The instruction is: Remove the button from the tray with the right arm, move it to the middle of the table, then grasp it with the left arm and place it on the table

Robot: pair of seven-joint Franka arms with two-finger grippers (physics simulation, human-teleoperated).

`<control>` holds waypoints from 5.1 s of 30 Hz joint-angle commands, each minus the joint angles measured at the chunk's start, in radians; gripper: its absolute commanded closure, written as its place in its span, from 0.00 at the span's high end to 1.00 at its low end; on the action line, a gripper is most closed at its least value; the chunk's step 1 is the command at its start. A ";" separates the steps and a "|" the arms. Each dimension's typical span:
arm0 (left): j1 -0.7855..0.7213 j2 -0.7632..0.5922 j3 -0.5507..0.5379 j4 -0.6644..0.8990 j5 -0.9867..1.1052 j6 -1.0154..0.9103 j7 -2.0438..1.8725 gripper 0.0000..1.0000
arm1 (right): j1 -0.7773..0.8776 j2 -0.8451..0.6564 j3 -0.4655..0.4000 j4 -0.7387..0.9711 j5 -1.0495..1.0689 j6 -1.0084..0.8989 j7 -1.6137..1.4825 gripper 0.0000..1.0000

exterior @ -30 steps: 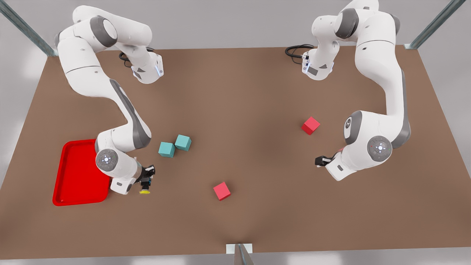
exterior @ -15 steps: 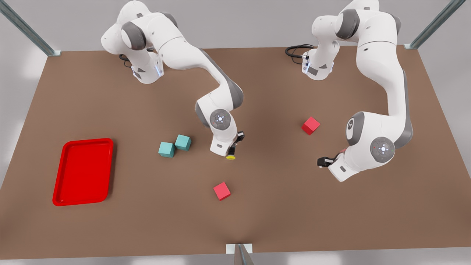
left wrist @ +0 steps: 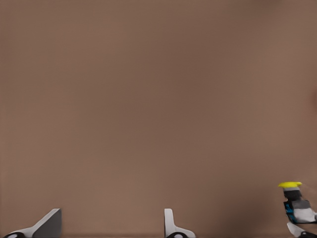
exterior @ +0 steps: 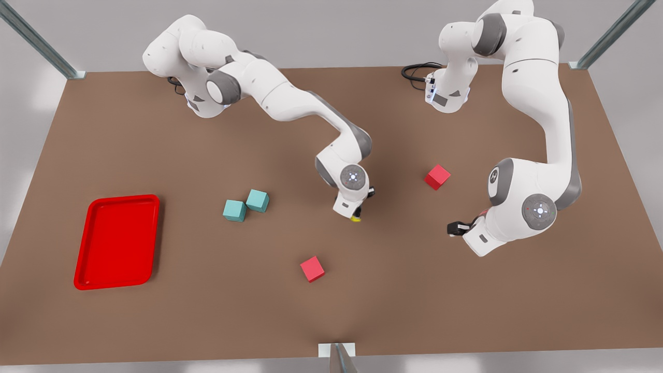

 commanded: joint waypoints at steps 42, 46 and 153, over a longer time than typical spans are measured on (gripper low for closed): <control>-0.385 0.127 -0.249 -0.145 0.224 0.209 -0.504 1.00 | -1.094 -0.906 0.406 -0.615 -0.555 -0.323 -0.458 1.00; -0.385 0.154 -0.249 -0.178 0.256 0.232 -0.513 1.00 | -1.088 -0.903 0.406 -0.615 -0.553 -0.321 -0.455 1.00; -0.715 0.439 0.387 -0.037 0.775 0.430 -2.331 0.35 | -1.020 -0.836 0.412 -0.617 -0.581 -0.125 -0.454 1.00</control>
